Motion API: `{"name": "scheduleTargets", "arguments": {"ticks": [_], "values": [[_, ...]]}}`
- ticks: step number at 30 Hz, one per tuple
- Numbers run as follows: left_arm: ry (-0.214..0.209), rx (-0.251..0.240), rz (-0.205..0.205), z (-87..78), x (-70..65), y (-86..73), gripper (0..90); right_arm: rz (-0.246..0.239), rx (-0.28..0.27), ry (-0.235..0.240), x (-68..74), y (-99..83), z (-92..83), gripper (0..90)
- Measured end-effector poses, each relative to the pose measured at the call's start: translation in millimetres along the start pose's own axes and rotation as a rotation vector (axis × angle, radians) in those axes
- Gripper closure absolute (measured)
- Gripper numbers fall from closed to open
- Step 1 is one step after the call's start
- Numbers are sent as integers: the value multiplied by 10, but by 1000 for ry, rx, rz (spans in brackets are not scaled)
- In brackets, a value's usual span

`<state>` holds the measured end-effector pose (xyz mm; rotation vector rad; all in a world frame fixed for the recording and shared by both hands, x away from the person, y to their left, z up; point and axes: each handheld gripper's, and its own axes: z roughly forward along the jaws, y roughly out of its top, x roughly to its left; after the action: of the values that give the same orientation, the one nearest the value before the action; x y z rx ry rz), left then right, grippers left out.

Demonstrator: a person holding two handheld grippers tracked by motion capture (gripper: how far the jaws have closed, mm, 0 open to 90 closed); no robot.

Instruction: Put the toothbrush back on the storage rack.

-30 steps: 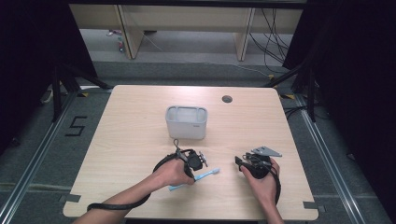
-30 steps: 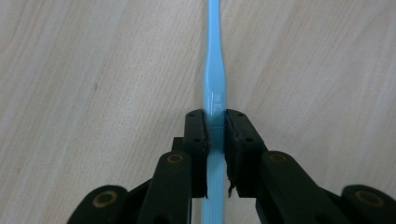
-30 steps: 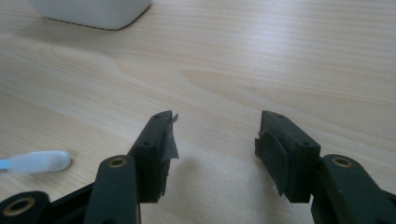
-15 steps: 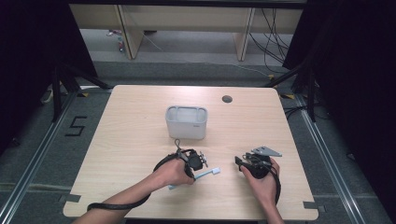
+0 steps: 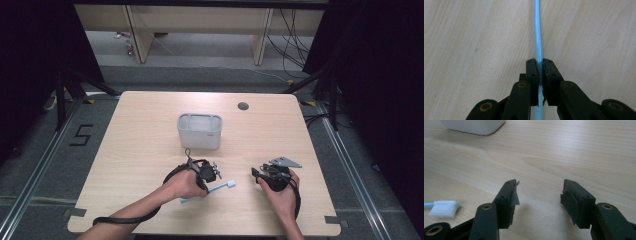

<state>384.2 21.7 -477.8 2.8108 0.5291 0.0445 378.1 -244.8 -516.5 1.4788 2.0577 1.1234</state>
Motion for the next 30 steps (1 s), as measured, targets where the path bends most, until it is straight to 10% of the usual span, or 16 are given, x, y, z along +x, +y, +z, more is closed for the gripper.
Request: {"name": "scheduleTargets", "arguments": {"ticks": [18, 30], "values": [[27, -232, -13, -285, 35, -192, 834, -2, 2, 2, 0, -2, 0, 460], [42, -530, -59, -493, 71, -361, 834, -7, 4, 1, 0, -2, -2, 459]]}}
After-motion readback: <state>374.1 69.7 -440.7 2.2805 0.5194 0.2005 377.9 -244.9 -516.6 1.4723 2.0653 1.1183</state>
